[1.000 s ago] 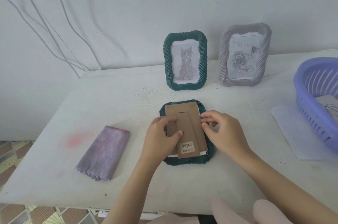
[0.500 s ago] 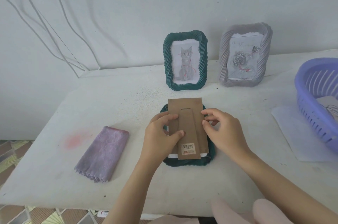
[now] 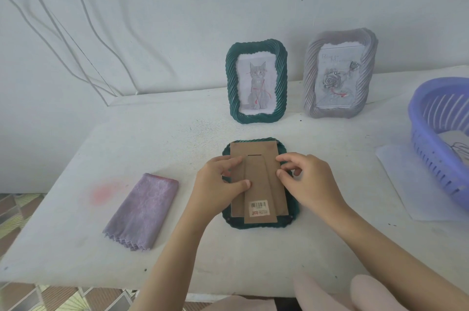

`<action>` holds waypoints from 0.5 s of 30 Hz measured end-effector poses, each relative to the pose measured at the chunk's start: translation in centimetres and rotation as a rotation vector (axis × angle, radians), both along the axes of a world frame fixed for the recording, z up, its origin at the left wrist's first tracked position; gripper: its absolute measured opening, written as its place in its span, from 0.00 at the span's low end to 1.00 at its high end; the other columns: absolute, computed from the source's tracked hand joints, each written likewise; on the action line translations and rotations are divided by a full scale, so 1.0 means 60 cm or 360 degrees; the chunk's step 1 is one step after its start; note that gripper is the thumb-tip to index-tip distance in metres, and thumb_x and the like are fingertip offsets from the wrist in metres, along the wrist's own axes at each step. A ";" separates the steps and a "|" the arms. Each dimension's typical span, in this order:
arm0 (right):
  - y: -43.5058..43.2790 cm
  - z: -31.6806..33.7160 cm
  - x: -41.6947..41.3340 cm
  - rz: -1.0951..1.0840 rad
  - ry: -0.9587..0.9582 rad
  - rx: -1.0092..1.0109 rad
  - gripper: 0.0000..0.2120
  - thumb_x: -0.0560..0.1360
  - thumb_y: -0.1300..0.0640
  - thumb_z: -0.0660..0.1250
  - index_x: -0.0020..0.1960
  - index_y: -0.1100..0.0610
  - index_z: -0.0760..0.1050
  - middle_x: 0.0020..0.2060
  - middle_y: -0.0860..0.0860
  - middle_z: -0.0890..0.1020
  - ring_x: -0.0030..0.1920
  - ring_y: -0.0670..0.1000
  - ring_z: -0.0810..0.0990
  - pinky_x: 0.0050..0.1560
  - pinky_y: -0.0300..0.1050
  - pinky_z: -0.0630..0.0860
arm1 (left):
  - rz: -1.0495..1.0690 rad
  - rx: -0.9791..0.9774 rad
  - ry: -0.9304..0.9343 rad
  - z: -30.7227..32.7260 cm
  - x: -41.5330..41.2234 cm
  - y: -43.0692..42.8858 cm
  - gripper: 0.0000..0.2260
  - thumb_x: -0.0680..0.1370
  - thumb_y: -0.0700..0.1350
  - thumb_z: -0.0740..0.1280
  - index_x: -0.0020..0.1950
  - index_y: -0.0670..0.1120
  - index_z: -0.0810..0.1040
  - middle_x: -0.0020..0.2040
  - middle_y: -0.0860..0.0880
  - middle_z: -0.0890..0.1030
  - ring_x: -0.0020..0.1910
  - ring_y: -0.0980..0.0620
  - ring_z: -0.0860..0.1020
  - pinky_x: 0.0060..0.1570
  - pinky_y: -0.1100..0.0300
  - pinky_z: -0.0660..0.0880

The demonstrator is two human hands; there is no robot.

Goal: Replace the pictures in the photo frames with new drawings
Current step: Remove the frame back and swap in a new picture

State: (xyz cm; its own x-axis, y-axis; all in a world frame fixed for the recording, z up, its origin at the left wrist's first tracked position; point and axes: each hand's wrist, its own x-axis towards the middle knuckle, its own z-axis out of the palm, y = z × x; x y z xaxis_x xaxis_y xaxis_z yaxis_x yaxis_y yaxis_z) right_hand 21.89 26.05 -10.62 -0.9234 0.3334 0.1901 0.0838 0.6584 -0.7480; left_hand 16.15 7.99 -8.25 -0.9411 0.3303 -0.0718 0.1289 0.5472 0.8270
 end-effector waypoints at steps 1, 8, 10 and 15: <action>-0.001 -0.003 0.000 0.0007 0.0020 0.0040 0.11 0.70 0.59 0.70 0.52 0.53 0.80 0.34 0.41 0.81 0.36 0.45 0.73 0.39 0.30 0.66 | -0.0001 -0.0009 0.0002 -0.002 0.000 -0.001 0.23 0.69 0.41 0.74 0.63 0.50 0.76 0.60 0.54 0.74 0.48 0.58 0.74 0.51 0.65 0.72; -0.002 -0.012 -0.002 0.0041 0.0140 0.0175 0.12 0.70 0.59 0.71 0.53 0.54 0.80 0.39 0.46 0.84 0.40 0.46 0.70 0.47 0.43 0.68 | -0.0020 -0.0102 0.0068 -0.009 0.001 0.001 0.24 0.70 0.41 0.73 0.65 0.50 0.75 0.61 0.53 0.72 0.45 0.62 0.72 0.46 0.70 0.68; -0.002 -0.015 -0.001 0.0046 0.0147 0.0209 0.11 0.70 0.59 0.71 0.52 0.55 0.81 0.39 0.47 0.84 0.40 0.47 0.70 0.47 0.44 0.69 | -0.0030 -0.0154 0.0081 -0.011 0.003 0.002 0.23 0.70 0.42 0.72 0.65 0.49 0.74 0.62 0.52 0.72 0.47 0.59 0.72 0.48 0.68 0.68; -0.006 -0.023 0.000 0.0058 0.0126 0.0449 0.11 0.68 0.58 0.73 0.50 0.55 0.81 0.40 0.50 0.83 0.43 0.55 0.75 0.45 0.47 0.69 | -0.0053 -0.0290 0.0158 -0.010 0.007 0.007 0.20 0.72 0.43 0.71 0.64 0.47 0.75 0.64 0.50 0.72 0.54 0.54 0.72 0.50 0.67 0.65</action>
